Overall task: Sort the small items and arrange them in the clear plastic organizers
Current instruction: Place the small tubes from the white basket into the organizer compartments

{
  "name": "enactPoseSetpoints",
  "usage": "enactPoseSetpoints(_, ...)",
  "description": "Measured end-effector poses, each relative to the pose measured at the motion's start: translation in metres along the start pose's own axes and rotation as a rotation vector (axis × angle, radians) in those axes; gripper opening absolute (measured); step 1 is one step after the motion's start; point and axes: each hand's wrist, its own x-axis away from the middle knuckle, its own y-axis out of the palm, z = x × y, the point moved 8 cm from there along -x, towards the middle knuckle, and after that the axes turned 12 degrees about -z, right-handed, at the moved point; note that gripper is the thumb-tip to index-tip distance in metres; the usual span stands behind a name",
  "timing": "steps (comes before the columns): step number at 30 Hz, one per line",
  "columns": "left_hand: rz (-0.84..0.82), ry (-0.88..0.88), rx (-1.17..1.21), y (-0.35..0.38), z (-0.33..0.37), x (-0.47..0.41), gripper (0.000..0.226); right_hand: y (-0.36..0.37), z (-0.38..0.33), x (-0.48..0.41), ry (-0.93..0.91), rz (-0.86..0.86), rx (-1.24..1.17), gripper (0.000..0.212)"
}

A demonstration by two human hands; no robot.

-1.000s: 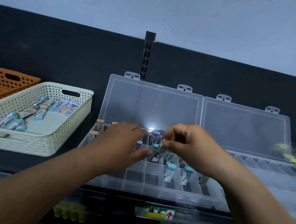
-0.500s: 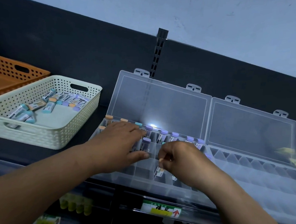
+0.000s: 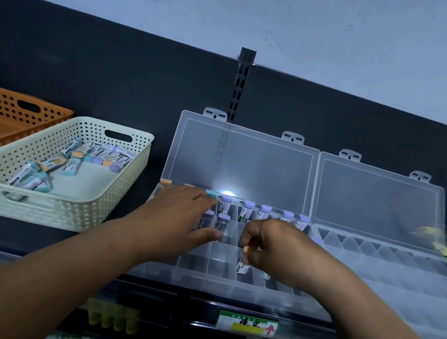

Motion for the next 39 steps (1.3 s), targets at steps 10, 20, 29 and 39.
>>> enactPoseSetpoints(10,0.051,-0.034,0.011,-0.022,-0.019,0.004,0.075,-0.038,-0.032,0.000,-0.089,0.125,0.053,0.025)
enactPoseSetpoints(20,0.138,-0.182,-0.059,-0.070,-0.096,0.038,0.070,-0.060,-0.112,-0.047,-0.236,0.193,0.202,0.057)
enactPoseSetpoints(29,0.157,-0.313,-0.104,-0.090,-0.193,0.076,0.071,-0.058,-0.195,-0.103,-0.328,0.159,0.180,0.064)
enactPoseSetpoints(39,0.064,-0.349,-0.099,-0.079,-0.282,0.102,0.080,-0.018,-0.283,-0.166,-0.348,-0.051,0.180,0.068)
